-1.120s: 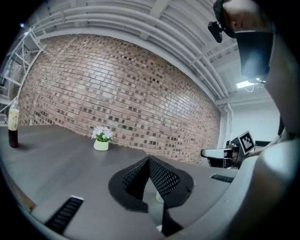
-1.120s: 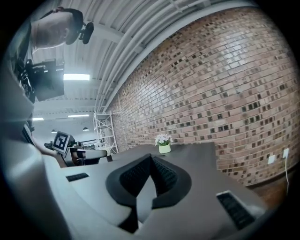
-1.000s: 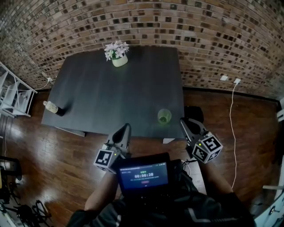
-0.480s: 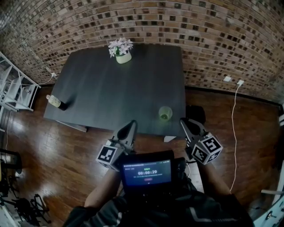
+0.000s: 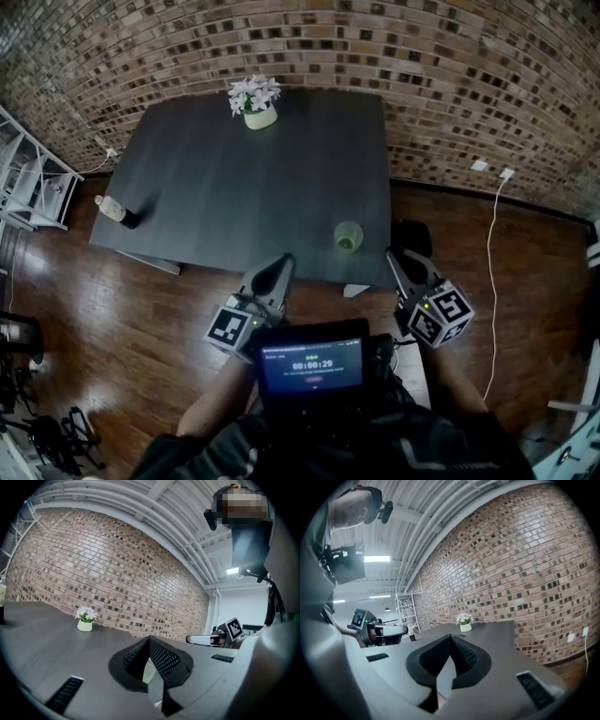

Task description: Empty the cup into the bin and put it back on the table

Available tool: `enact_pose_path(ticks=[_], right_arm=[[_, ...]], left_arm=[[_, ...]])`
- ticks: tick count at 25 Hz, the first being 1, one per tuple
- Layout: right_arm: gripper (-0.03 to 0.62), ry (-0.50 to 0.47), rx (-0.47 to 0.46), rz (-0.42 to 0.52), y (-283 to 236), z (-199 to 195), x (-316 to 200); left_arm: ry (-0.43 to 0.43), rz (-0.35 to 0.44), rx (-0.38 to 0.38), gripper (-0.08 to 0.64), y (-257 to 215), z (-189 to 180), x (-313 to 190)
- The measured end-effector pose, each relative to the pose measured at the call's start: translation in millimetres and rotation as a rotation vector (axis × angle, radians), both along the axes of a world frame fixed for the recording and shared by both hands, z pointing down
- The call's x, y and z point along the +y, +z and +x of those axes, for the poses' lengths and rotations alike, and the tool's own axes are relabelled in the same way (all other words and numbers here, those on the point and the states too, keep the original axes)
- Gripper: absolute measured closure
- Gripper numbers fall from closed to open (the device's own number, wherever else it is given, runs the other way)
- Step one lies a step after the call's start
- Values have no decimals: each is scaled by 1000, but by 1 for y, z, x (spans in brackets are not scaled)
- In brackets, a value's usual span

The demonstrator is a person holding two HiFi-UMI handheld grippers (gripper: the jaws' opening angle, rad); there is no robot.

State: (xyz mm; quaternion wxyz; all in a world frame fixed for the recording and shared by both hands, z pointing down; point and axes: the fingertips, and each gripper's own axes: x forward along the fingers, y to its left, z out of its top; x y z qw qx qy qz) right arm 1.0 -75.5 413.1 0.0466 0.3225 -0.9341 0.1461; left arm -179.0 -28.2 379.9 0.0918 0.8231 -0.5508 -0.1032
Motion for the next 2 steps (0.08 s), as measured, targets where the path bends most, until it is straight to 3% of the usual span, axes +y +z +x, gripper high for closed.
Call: enact_pose_path(ticks=[2], right_arm=[[592, 0, 0, 1, 0, -1, 2]], left_arm=[[-6, -10, 5, 563, 3, -1, 2]])
